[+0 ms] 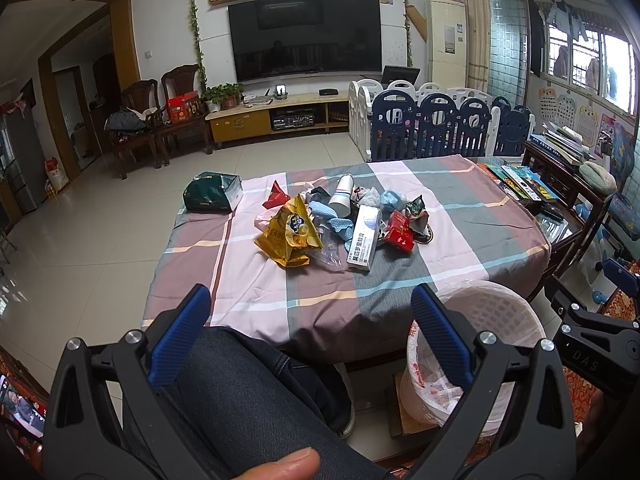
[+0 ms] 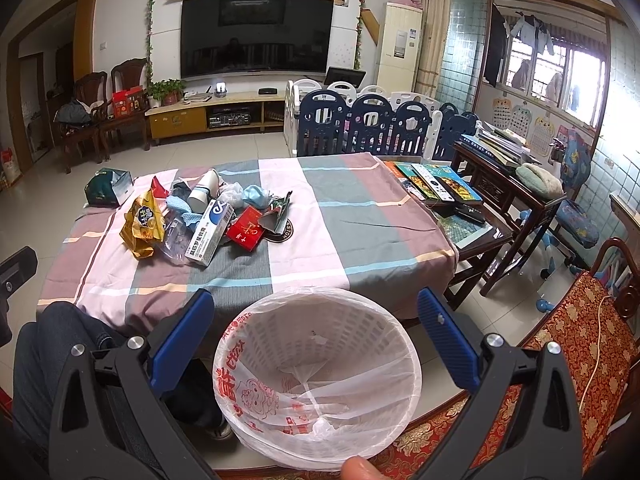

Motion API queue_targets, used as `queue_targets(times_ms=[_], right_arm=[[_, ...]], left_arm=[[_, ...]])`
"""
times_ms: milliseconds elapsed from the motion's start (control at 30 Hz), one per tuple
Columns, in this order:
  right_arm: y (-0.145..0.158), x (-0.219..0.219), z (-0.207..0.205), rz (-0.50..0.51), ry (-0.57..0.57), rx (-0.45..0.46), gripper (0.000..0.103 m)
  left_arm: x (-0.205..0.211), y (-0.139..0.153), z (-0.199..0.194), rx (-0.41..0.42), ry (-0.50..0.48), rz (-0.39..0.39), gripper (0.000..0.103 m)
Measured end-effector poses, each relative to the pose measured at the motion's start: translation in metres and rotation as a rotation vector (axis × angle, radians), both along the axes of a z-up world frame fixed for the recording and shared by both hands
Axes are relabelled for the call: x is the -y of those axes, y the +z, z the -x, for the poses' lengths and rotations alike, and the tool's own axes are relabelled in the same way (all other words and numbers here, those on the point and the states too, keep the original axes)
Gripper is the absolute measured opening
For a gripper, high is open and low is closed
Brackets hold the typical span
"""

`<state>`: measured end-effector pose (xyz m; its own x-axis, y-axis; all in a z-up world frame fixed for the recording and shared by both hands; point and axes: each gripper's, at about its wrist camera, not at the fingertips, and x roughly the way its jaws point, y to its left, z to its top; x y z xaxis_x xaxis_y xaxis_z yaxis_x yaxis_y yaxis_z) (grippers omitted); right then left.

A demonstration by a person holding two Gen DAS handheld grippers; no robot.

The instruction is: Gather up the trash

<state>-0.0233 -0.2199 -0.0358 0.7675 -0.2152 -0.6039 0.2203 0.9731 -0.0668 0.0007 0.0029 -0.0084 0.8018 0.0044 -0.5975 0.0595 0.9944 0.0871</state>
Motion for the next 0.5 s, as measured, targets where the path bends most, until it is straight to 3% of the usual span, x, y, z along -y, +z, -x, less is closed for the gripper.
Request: queue_targets(times_ms=[500], right_arm=[[0.0006,0.0023,0.0024,-0.001,-0.005,0.002,0.100]], left_arm=[[-0.0011,0.0028,0.0023,0.009,0.004,0.003,0.100]])
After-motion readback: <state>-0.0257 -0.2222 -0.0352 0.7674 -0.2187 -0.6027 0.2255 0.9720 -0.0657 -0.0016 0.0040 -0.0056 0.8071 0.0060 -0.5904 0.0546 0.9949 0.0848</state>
